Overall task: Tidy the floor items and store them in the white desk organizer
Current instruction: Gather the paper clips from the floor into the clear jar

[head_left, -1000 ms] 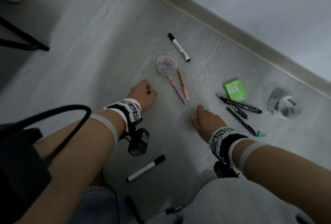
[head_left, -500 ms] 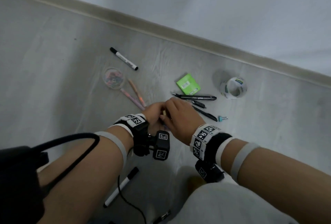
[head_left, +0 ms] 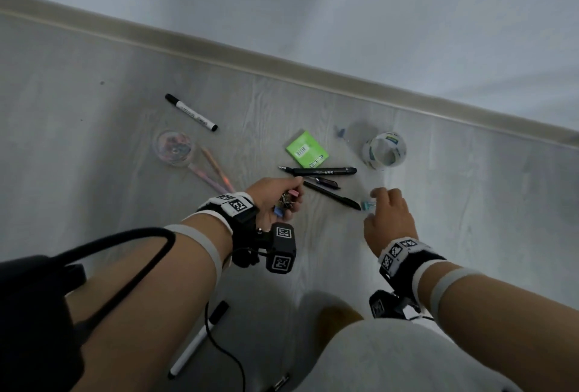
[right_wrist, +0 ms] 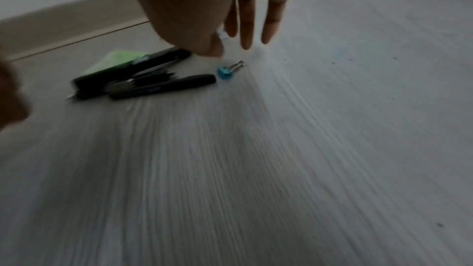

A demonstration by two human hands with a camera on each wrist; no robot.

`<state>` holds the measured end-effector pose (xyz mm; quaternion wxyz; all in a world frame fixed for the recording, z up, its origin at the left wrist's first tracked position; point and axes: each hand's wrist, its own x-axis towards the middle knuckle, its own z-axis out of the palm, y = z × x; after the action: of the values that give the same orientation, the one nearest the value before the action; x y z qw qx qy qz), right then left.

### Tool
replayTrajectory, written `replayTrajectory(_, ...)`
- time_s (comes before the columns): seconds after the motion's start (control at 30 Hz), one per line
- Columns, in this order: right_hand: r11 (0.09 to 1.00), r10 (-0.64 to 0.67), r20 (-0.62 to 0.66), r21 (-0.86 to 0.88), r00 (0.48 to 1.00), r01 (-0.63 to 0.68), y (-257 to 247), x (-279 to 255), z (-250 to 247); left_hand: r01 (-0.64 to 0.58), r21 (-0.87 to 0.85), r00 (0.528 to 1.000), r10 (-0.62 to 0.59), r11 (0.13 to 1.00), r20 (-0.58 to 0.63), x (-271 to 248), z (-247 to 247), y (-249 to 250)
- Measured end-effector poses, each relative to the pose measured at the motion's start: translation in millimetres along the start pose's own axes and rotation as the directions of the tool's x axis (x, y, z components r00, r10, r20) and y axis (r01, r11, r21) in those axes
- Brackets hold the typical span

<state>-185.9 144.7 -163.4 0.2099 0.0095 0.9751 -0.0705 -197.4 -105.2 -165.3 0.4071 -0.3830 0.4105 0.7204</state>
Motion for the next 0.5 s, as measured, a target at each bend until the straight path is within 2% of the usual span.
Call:
replayTrajectory(0.03, 0.996, 0.09, 0.033, 0.005, 0.995, -0.091, 3.2, 4.6, 0.7, -0.003, 0.03, 1.0, 0.004, 1.0, -0.02, 0.8, -1.9, -1.9)
replayTrajectory(0.07, 0.992, 0.125, 0.077, 0.018, 0.989, -0.127, 5.5, 9.6, 1.7, -0.007, 0.052, 0.999, 0.009, 0.999, -0.038, 1.6, -4.6, -2.9)
replayTrajectory(0.13, 0.998, 0.059, 0.171, 0.015, 0.984, -0.063, 6.9, 19.7, 4.6, -0.021, 0.066, 0.997, 0.026, 0.998, -0.067, 2.5, -11.3, -3.4)
replayTrajectory(0.23, 0.995, -0.015, 0.233, -0.09, 0.972, 0.037, 2.6, 34.8, 5.8, -0.043, 0.081, 0.996, 0.05, 0.996, -0.08, 2.8, -16.7, 1.4)
replayTrajectory(0.33, 0.981, 0.041, 0.272, -0.194, 0.961, 0.013, -0.6, 45.6, 6.0, -0.067, 0.045, 0.995, 0.07, 0.997, -0.07, 1.0, -14.8, 9.2)
replayTrajectory(0.5, 0.972, 0.109, 0.335, -0.235, 0.936, -0.029, 2.4, 54.1, 7.4, -0.067, -0.073, 0.998, 0.068, 0.995, 0.001, 2.1, -7.3, 17.6)
